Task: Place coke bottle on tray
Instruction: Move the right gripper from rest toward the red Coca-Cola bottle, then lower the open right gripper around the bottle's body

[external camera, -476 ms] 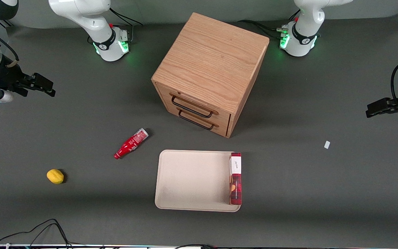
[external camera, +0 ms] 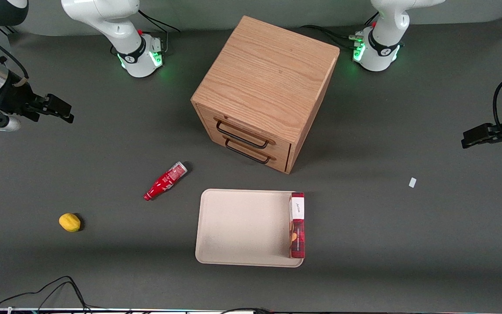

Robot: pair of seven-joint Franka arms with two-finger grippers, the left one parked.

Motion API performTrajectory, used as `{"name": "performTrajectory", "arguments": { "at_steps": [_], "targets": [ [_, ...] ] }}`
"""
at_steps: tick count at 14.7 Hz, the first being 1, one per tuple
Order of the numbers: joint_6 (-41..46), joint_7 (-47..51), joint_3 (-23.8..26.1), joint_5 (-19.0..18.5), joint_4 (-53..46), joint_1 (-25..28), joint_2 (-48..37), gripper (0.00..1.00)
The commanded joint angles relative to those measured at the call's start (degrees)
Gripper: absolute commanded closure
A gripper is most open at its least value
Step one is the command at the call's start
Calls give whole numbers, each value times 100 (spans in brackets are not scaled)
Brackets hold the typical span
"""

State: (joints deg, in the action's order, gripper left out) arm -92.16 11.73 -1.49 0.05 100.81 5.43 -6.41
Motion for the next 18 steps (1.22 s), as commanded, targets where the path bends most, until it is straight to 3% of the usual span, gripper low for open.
{"name": "performTrajectory", "arguments": {
  "at_steps": [1,6,12,18],
  "targets": [
    [-126,941,192,-22,-105,125,324,0],
    [-1145,2998,834,-31,88,125,1219,0],
    [-3034,4844,1072,-128,782,125,2406,0],
    [-3861,5585,1063,-259,1151,257,3111,0]
  ]
}}
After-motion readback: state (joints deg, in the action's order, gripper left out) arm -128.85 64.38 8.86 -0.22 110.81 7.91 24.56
